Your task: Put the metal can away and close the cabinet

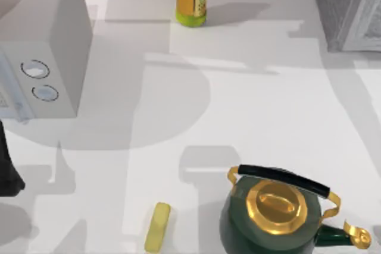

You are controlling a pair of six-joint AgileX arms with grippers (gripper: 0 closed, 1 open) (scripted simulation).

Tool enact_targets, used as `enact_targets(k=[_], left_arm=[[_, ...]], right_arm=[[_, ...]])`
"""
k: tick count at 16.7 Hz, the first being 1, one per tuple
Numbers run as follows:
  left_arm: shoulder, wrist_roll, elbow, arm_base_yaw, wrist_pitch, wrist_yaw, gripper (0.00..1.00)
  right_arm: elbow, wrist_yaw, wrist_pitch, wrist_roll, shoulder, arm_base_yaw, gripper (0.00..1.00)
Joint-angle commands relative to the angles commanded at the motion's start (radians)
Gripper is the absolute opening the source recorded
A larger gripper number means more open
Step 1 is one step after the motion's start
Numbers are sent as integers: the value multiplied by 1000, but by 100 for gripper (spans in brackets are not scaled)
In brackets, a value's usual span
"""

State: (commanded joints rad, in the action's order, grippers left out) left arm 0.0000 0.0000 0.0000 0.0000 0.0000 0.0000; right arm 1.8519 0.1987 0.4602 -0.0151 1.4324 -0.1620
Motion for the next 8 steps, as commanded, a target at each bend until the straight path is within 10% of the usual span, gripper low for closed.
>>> enact_targets(k=[8], left_arm=[[0, 0, 0, 0, 0, 0, 100]], right_arm=[[614, -36, 153, 4, 441, 50, 0]])
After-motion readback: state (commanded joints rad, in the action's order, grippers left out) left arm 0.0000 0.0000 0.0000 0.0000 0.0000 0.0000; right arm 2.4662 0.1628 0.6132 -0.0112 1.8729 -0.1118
